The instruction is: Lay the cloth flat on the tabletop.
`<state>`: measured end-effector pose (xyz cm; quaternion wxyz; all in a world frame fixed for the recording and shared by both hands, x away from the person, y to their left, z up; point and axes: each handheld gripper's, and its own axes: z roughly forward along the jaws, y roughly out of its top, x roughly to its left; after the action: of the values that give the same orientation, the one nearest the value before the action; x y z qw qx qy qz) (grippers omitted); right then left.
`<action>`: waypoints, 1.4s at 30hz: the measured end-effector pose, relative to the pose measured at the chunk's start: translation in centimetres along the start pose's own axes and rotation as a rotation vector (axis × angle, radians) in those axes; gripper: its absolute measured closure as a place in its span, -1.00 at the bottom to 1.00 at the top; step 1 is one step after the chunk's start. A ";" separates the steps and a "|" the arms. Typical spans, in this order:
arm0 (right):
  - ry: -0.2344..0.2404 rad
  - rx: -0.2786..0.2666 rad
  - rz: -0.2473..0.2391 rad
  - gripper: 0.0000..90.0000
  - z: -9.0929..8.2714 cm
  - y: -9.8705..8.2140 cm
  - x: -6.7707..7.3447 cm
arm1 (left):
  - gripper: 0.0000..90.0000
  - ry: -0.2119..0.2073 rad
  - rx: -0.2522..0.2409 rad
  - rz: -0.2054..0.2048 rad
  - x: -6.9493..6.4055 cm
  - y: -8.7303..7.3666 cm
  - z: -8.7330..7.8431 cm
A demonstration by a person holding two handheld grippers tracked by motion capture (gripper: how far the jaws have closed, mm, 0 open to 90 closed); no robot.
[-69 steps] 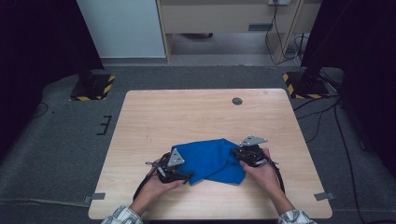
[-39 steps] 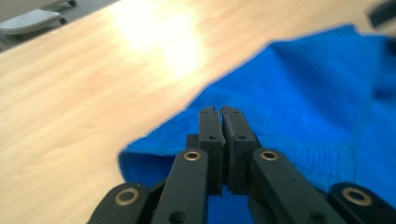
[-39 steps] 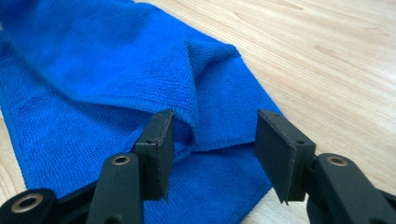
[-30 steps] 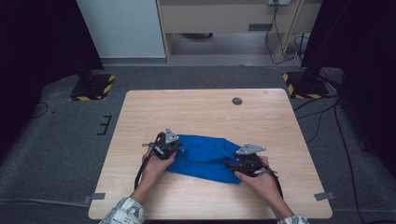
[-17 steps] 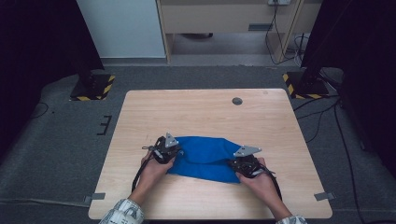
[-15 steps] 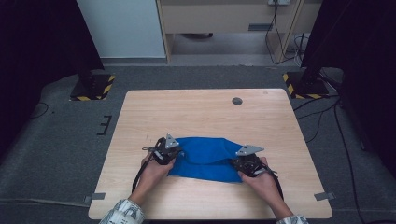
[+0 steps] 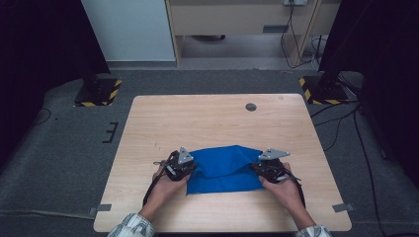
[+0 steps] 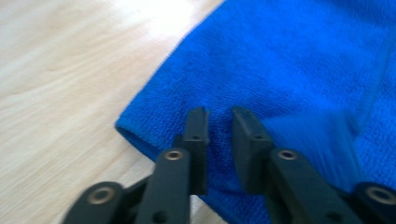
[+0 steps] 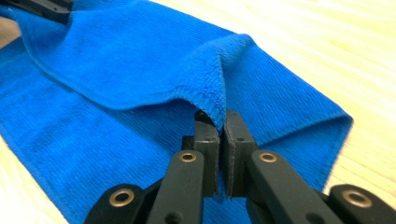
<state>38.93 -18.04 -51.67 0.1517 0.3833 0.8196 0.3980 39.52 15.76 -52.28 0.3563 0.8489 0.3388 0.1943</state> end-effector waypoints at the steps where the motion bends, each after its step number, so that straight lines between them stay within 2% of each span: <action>1: 0.002 0.000 0.001 0.92 0.0 0.1 0.1 | 0.58 -0.001 -0.014 -0.011 0.1 0.0 -0.2; 4: 0.004 0.006 -0.007 0.92 0.2 0.1 0.2 | 0.52 0.003 -0.036 -0.018 0.1 -0.2 -0.9; 8: 0.004 0.010 0.003 0.92 0.2 0.1 0.0 | 0.48 -0.024 -0.081 -0.019 -0.4 -0.7 -2.6; 13: 0.006 0.014 0.001 0.91 0.2 0.0 -0.1 | 0.10 -0.066 -0.107 -0.002 -1.6 -1.7 -3.7; 16: 0.005 0.009 0.008 0.91 0.1 0.1 -0.1 | -0.15 -0.083 -0.091 0.004 -2.0 -1.8 -3.4; 22: 0.008 -0.003 0.019 0.95 -0.2 0.2 -0.2 | -0.23 -0.120 -0.021 0.027 -2.5 -2.2 -2.2; 25: 0.008 -0.006 0.018 0.95 -0.3 0.2 -0.3 | -0.10 -0.120 0.003 0.034 -2.5 -2.3 -2.1; 26: 0.009 -0.006 0.021 0.95 -0.3 0.2 -0.3 | 0.02 -0.108 0.013 0.031 -2.3 -2.2 -2.1; 28: 0.008 -0.009 0.025 0.96 -0.4 0.3 -0.3 | 0.31 -0.112 0.009 0.013 -2.0 -2.1 -2.2; 33: 0.006 -0.015 0.025 0.95 -0.7 0.4 -0.4 | 0.76 -0.067 0.013 0.018 -1.4 -1.8 -2.2; 37: 0.000 0.000 0.012 0.89 -0.3 0.2 -0.3 | 0.86 -0.028 -0.044 -0.010 -0.7 -0.8 -2.6; 40: -0.008 0.011 0.010 0.77 0.0 0.1 -0.1 | 0.88 0.000 -0.082 -0.065 0.1 -0.6 -2.9; 42: -0.011 0.022 -0.002 0.67 0.3 0.0 0.1 | 0.88 0.017 -0.085 -0.093 0.6 -0.8 -3.1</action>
<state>39.08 -17.81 -51.84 0.1524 0.3862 0.8235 0.3866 37.83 18.05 -50.77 0.3975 0.8148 0.3722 0.1989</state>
